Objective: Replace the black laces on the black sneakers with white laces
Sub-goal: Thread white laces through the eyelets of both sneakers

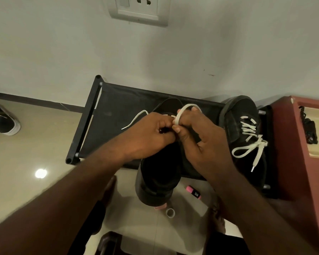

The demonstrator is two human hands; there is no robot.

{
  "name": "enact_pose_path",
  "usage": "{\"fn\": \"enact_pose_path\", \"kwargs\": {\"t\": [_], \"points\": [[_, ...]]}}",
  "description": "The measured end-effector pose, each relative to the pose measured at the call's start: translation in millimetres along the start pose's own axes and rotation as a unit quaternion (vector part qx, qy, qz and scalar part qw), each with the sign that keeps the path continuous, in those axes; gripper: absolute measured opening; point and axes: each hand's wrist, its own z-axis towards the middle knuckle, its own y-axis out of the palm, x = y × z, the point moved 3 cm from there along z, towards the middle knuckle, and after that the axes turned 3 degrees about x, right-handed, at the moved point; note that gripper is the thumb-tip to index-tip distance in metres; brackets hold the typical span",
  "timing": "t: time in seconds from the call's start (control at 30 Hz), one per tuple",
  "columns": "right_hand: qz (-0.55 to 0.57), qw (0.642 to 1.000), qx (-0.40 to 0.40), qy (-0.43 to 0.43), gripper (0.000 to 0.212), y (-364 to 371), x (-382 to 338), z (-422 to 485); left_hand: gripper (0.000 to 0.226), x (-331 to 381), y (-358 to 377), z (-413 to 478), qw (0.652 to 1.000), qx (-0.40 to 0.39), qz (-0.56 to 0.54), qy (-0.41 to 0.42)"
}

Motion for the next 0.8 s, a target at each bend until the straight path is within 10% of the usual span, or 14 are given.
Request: {"fn": "enact_pose_path", "kwargs": {"t": [0.47,0.8], "points": [[0.133,0.948,0.035,0.288,0.003,4.6,10.7,2.9,0.007,-7.8,-8.7,-1.4,0.993,0.105,-0.05,-0.02],[0.278,0.905,-0.011,0.321,0.014,2.6,7.6,4.6,0.008,-12.3,-15.3,0.3,0.991,0.134,-0.016,-0.004]]}}
